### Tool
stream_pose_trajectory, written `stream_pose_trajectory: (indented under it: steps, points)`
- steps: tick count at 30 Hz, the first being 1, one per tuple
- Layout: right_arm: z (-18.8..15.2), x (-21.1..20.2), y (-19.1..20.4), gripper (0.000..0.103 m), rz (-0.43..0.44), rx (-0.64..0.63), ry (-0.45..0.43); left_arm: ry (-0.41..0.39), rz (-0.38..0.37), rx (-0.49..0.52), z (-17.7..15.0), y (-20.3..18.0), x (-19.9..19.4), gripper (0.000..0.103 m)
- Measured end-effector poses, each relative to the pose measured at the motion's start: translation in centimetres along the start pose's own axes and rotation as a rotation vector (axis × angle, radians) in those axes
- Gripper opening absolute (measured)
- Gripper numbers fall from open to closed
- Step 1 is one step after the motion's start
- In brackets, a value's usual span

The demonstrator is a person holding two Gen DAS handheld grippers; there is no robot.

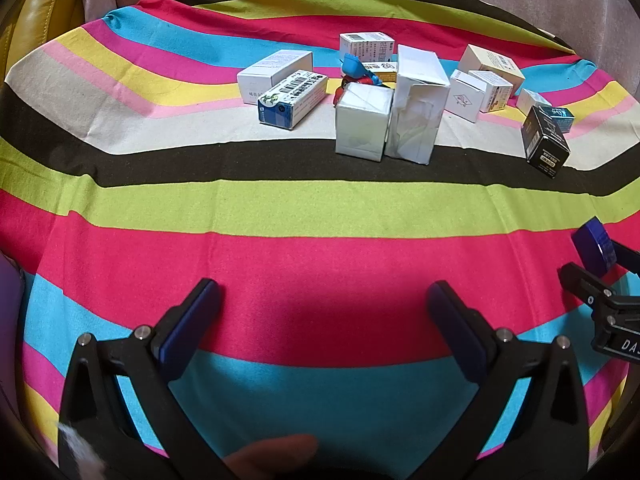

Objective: Organize rigid objects

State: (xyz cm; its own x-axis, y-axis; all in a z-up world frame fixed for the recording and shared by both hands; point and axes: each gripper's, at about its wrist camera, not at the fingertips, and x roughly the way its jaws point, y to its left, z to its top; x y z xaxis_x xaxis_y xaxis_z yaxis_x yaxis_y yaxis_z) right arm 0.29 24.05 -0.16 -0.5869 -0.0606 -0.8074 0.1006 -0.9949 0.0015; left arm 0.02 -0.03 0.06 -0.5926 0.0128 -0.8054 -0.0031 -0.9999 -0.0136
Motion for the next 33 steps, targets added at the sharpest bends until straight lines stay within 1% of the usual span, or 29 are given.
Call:
stream_pose_trajectory:
  steps: [21,33]
  points:
    - [0.0,0.01,0.0,0.103,0.0,0.0,0.0,0.003,0.007,-0.007,0.05,-0.04,0.02,0.103]
    - [0.0,-0.13,0.18,0.103,0.0,-0.001,0.0,0.041,-0.001,0.003,0.51,-0.12,0.33,0.103]
